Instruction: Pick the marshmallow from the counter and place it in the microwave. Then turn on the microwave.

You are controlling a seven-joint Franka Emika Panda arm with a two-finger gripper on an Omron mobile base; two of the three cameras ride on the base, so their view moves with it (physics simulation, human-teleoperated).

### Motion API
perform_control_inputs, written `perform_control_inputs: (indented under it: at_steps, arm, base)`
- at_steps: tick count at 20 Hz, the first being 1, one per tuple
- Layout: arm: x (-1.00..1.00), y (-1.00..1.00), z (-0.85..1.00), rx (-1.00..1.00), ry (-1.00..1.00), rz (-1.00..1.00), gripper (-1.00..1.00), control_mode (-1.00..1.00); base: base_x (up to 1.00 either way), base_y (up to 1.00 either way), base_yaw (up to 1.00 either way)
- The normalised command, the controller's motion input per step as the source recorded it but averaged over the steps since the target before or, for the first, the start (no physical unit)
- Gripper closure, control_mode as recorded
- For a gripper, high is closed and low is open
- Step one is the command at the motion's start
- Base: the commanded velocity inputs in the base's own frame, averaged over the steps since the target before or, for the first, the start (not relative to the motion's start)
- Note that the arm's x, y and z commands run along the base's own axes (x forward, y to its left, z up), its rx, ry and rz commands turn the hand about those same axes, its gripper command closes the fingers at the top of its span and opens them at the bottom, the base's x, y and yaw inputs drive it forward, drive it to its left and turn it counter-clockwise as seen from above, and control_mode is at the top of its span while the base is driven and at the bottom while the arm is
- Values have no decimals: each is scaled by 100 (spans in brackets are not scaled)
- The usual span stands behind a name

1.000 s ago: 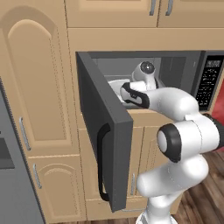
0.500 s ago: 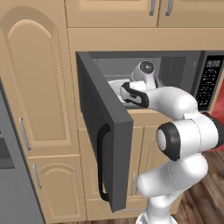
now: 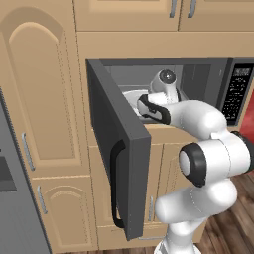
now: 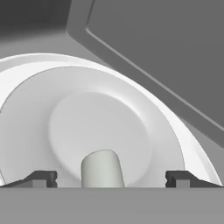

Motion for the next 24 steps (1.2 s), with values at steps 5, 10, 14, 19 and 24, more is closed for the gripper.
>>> perform_control_inputs:
  at_steps: [5, 10, 14, 19, 24]
  arm:
    - [-36, -1, 2, 2, 0, -4, -100, -100]
    - [-42, -9, 14, 5, 0, -1, -100, -100]
    - [-43, -16, 22, 6, 0, 0, -100, -100]
    - [-51, -14, 14, 5, -1, 0, -100, -100]
    - [-59, -8, 2, 3, -4, 0, -100, -100]
  base:
    - [0, 0, 0]
    - [0, 0, 0]
    - [0, 0, 0]
    - [0, 0, 0]
    - [0, 0, 0]
